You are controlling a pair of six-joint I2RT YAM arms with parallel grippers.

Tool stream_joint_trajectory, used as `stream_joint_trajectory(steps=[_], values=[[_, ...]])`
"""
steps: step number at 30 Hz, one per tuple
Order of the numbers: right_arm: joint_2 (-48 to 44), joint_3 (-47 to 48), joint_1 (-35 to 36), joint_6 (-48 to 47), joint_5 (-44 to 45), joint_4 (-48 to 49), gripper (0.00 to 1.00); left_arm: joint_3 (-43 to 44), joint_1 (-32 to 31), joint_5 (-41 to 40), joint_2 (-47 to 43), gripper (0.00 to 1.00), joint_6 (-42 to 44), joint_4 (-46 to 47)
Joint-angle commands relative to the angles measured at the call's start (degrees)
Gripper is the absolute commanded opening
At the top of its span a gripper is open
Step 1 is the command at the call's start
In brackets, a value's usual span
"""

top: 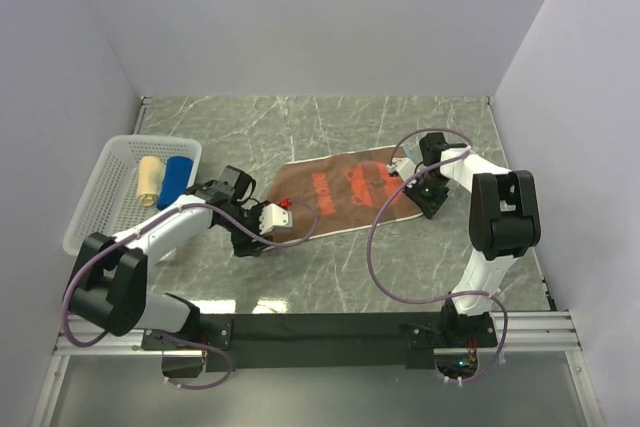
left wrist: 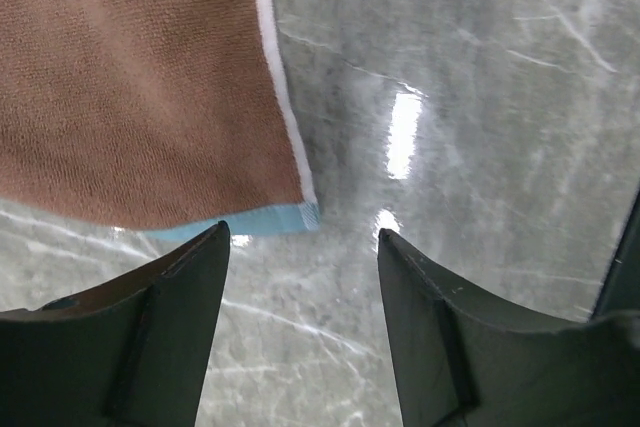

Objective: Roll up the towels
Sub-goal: Flatten the towel

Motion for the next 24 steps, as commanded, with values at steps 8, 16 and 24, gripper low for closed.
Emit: stream_joint_trajectory(steps=[8,16,24], values=[[1.47,1.5,0.56,1.25,-1.04,0.29,0.0,-1.06,-0.82,0.64,5.3,0.66,0.56,6.94],[-4.07,0.1,0.29,4.06,-4.82,-2.53,0.0,-3.26,-3.02,-2.43,9.6,0.39,-1.81,8.08],[-6.01,9.74,-2.78,8.72,-11.24,-7.27,0.0,9.54,5.67,0.62,8.89,0.01,-5.59,2.56]])
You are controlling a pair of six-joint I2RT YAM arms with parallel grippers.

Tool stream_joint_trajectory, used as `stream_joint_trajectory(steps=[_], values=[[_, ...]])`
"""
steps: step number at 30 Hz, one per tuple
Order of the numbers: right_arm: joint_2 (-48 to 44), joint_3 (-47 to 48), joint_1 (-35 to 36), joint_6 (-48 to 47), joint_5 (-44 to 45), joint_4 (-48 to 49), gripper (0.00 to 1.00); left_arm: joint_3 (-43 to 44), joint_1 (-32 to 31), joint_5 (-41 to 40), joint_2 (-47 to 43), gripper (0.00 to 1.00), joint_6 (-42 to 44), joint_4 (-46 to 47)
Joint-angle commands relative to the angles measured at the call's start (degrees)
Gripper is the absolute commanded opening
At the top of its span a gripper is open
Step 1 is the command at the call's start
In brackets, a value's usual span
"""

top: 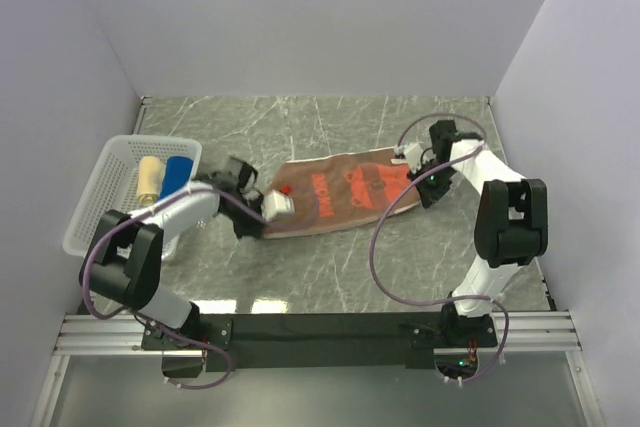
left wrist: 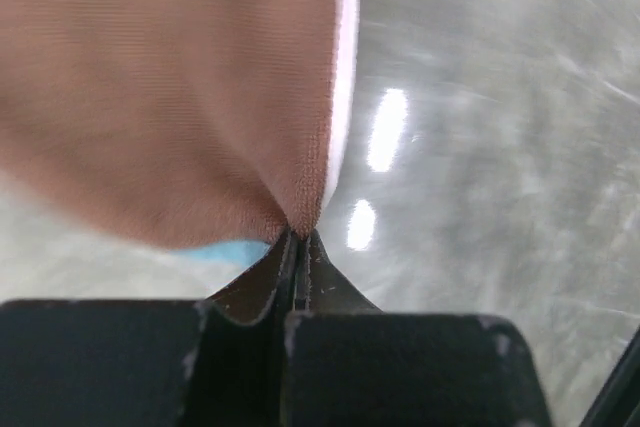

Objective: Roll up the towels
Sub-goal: Flatten the towel

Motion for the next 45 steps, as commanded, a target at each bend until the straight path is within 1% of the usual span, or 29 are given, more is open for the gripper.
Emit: stream_joint_trajectory(steps=[1,2,3,4,5,6,7,9,10,12,14,15,17,20,21,23,24,25,26,27,28,29,30,32,33,35,37,41,45], values=[[-1.48,11.05,-2.19,3.63,-5.03,-2.45,0.0,14.74,6.59,3.54,1.55,0.01,-3.97,-5.31],[-0.87,13.62,-2.54,5.03,-6.61,-3.23,0.0,18.03,8.09,5.47,2.52,0.01,-4.59,-6.03],[0.44,18.95,-2.54,5.65,-7.32,-3.68,0.0,21.19,10.45,5.92,4.45,0.01,-5.38,-6.3],[1.15,21.79,-4.11,6.35,-7.85,-3.94,0.0,26.88,11.34,6.27,5.25,0.01,-6.78,-6.22],[2.03,24.78,-4.91,7.92,-8.98,-3.86,0.0,29.46,12.92,6.71,6.13,0.01,-7.75,-4.91],[3.52,30.29,-5.35,8.72,-9.43,-3.68,0.0,31.92,13.63,6.8,7.79,0.01,-8.81,-3.77],[4.4,33.13,-5.62,9.51,-10.04,-3.25,0.0,36.38,14.25,6.72,8.76,0.01,-11.08,-2.8],[6.85,38.32,-6.58,11.89,-11.1,-1.05,0.0,40.89,15.65,6.02,12.0,0.01,-13.64,0.54],[7.65,42.87,-6.85,13.81,-11.28,0.0,0.0,45.26,16.18,5.75,12.98,0.01,-16.43,1.68],[10.02,50.07,-7.2,15.14,-11.72,1.59,0.0,48.81,17.76,4.18,14.74,0.01,-19.0,5.54],[11.0,53.97,-7.38,16.81,-12.24,2.12,0.0,51.19,19.17,3.47,14.49,0.01,-21.38,8.45],[11.0,55.9,-7.38,16.99,-12.42,2.12,0.0,51.46,19.44,3.99,13.27,0.01,-21.21,10.29],[10.13,55.75,-7.38,16.56,-12.77,2.03,0.0,50.41,19.79,5.22,11.68,0.01,-18.41,10.83],[5.65,48.04,-7.29,14.54,-12.78,3.08,0.0,46.2,19.79,7.24,7.99,0.01,-11.21,6.72],[3.12,42.44,-7.2,13.92,-12.43,3.43,0.0,42.53,19.79,7.5,6.33,0.0,-9.54,4.09],[0.9,36.7,-7.2,11.9,-11.9,3.35,0.0,38.3,19.7,7.59,4.65,0.01,-4.09,1.18],[-0.76,31.11,-7.12,10.94,-11.72,3.09,0.0,35.84,19.7,7.68,2.81,0.01,-2.59,0.04],[-1.65,27.92,-6.94,9.19,-11.55,2.83,0.0,30.25,19.7,7.42,1.75,0.01,1.16,-2.06],[-2.61,24.49,-6.77,8.56,-10.41,3.34,0.0,27.14,19.53,6.98,0.7,0.0,2.77,-2.78],[-4.62,17.15,-6.59,7.95,-10.32,3.79,0.0,20.59,19.44,6.63,-1.49,0.0,3.57,-2.79],[-5.69,13.07,-6.59,7.16,-9.97,4.66,0.0,17.22,19.18,6.19,-2.56,0.01,5.23,-2.79],[-7.61,9.03,-6.5,7.06,-9.27,6.84,0.0,13.88,18.31,4.62,-3.7,0.01,5.51,-2.0],[-8.24,2.29,-6.33,6.63,-9.17,7.3,0.0,7.4,17.77,3.82,-5.71,0.01,5.77,-1.47],[-9.12,-3.64,-5.8,5.57,-8.21,8.27,0.0,1.65,15.85,3.03,-7.92,0.01,6.83,-0.51],[-9.82,-7.93,-5.45,5.22,-7.86,8.1,0.0,-2.9,15.23,2.85,-9.93,0.01,7.0,-0.24],[-10.79,-11.3,-5.36,4.78,-7.59,7.49,0.0,-5.83,14.26,3.9,-11.7,0.01,7.35,-1.02],[-12.2,-14.03,-5.27,4.69,-7.5,6.52,0.0,-7.51,13.82,5.83,-12.93,0.01,7.79,-4.79],[-15.71,-16.41,-5.36,4.07,-7.68,0.82,0.0,-7.43,13.64,8.12,-15.13,0.01,9.81,-13.06],[-21.59,-18.08,-5.36,2.76,-6.63,-3.85,0.0,-5.85,13.64,9.08,-19.78,0.0,12.71,-20.35]])
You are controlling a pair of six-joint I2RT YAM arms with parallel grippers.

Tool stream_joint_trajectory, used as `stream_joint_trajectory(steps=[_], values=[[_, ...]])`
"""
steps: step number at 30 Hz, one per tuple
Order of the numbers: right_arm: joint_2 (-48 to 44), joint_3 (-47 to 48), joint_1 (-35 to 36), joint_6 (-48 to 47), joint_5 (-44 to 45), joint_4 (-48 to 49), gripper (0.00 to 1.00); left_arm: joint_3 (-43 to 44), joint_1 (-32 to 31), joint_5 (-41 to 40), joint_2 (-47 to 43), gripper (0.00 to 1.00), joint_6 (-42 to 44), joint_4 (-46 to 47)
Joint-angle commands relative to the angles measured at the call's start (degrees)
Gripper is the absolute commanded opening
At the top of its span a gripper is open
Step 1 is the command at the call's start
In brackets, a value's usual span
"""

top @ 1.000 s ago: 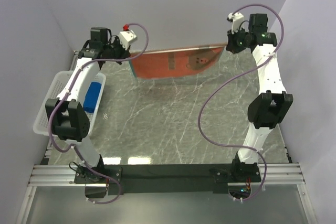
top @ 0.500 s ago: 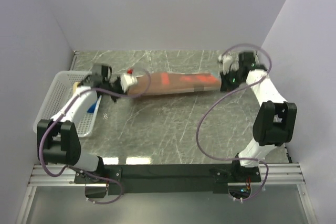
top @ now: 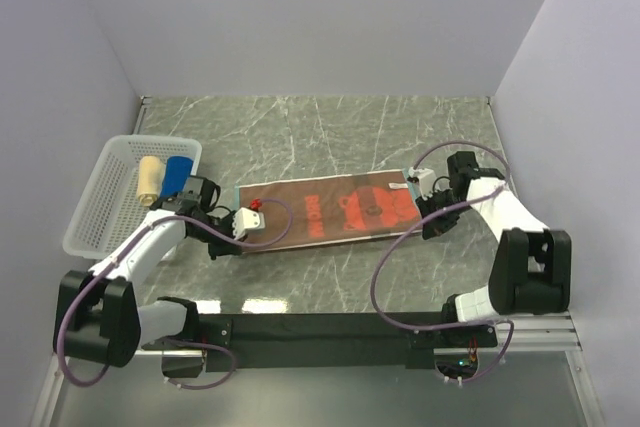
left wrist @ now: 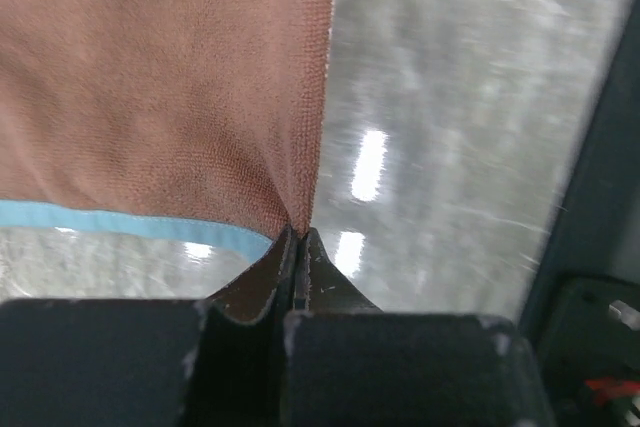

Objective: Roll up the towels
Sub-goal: Flatten the towel

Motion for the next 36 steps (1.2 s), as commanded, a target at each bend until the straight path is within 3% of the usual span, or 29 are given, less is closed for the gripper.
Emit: stream_joint_trajectory(steps=[1,4,8,9,10,12,13,18,22,26,32,36], values=[[-5.25,-0.86,-0.48,-2.93,5.09,-4.64,0.0,2.65,0.39,0.1,-3.44,0.01,5.04,-11.65],[-6.49,-0.51,-0.57,-3.46,6.15,-5.96,0.0,3.98,0.39,0.63,-2.92,0.0,6.01,-14.92],[-1.42,0.71,-0.13,-4.59,3.09,-8.5,0.02,3.1,0.39,-1.12,-0.55,0.04,6.1,-13.44],[-0.44,1.16,-0.04,-5.9,2.29,-9.73,0.1,3.19,0.39,-1.3,-0.02,0.15,6.97,-13.87],[0.62,1.77,-0.04,-6.7,1.5,-12.35,0.39,3.45,0.39,-1.47,0.42,0.22,7.16,-14.92],[0.19,3.53,-0.3,-8.55,-0.61,-14.83,0.57,4.85,0.48,-1.48,0.86,0.38,8.12,-16.59],[-0.33,4.23,-0.22,-9.86,-1.14,-16.32,0.65,5.47,0.57,-1.3,0.77,0.4,8.13,-17.12],[1.93,14.59,-0.31,-4.98,-2.38,-13.27,0.64,11.79,1.88,-0.51,2.96,0.42,1.56,-11.62],[12.03,24.87,-0.22,2.59,-0.45,-5.72,0.45,18.99,3.38,-3.06,11.21,0.36,-10.49,-1.93],[22.92,36.63,0.48,7.08,2.89,-2.62,0.45,28.4,5.66,-2.88,23.15,0.31,-16.91,-1.31],[34.0,48.43,1.71,10.87,7.98,-2.1,0.44,32.62,5.84,-9.98,29.33,0.33,-24.56,8.51],[38.85,52.05,3.37,11.75,9.14,-3.59,0.47,35.18,5.93,-11.93,32.67,0.35,-26.94,9.06]])
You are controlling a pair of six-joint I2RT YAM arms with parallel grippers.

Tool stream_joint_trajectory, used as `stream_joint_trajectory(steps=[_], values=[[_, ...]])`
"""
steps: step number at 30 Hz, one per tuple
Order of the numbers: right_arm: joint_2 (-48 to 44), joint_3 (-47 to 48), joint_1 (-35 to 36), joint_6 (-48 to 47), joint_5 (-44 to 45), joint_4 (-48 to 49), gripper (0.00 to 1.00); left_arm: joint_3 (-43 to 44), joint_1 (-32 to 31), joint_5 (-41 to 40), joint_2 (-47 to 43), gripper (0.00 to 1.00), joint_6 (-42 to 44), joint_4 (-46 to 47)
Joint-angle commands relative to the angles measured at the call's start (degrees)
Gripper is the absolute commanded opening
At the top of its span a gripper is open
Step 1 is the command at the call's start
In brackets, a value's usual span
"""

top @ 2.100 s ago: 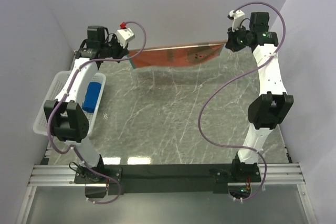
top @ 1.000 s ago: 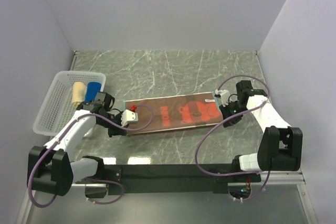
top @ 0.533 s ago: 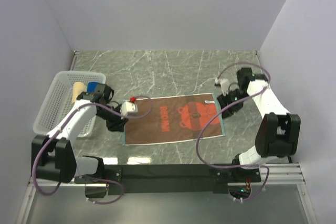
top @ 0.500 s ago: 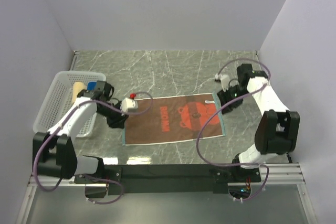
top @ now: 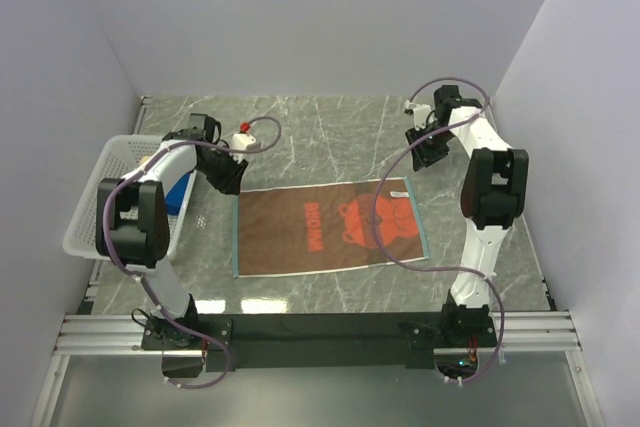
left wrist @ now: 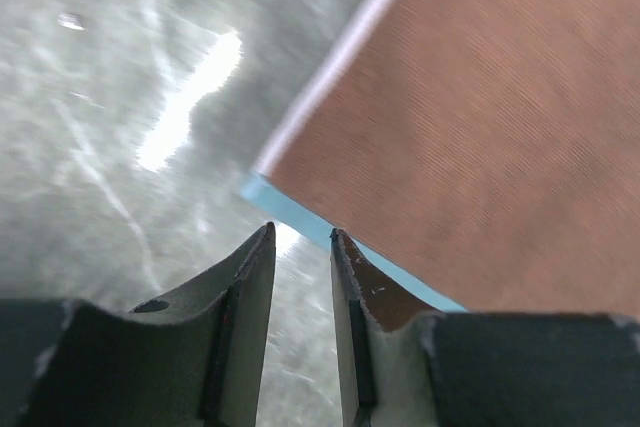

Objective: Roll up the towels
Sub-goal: Flatten the towel

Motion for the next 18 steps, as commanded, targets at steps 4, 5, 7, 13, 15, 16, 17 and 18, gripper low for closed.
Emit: stream_joint_trajectory(steps=[4,5,7,13,15,16,17,18], values=[[3.74,3.55,3.21,2.64,2.65,-0.05,0.5,3.33,0.1,-3.83,2.17,0.35,-4.96,4.89],[4.01,3.46,3.39,2.72,2.82,0.12,0.5,3.16,0.1,-4.01,2.34,0.35,-5.13,5.16],[4.71,3.38,4.0,3.34,3.52,0.91,0.51,2.89,0.1,-4.44,2.52,0.35,-5.4,5.86],[5.86,1.53,5.58,4.13,4.93,2.32,0.48,2.98,0.1,-6.2,4.01,0.35,-7.24,6.21],[6.21,0.65,6.03,4.13,5.37,2.41,0.47,3.07,0.1,-6.2,4.63,0.35,-7.24,6.21],[6.38,0.56,6.11,4.22,5.46,2.5,0.45,3.07,0.1,-6.2,4.8,0.35,-7.33,6.21],[6.73,0.3,6.29,4.22,5.64,2.59,0.43,3.24,0.1,-6.12,5.24,0.35,-7.33,5.95],[6.74,0.13,6.29,4.22,5.64,2.67,0.41,3.33,0.1,-5.94,5.51,0.35,-7.51,5.86]])
